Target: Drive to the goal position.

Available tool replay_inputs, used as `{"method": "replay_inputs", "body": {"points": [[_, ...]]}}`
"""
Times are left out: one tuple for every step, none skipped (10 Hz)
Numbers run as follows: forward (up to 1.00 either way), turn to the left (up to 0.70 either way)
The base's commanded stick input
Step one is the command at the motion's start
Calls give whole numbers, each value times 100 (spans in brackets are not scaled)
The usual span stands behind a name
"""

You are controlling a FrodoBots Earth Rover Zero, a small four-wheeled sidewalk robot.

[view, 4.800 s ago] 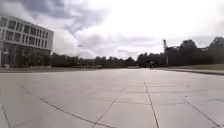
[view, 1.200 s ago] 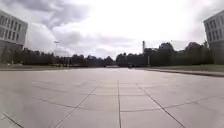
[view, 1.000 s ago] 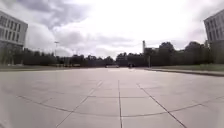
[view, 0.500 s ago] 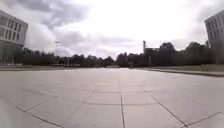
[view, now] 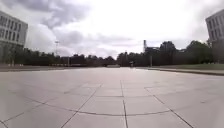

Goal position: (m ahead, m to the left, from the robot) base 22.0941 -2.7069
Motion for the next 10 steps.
{"method": "replay_inputs", "body": {"points": [[70, 0], [70, -4], [70, -16], [70, -17], [70, 0], [70, 0], [70, 0], [70, 0], [70, 0], [70, 0]]}}
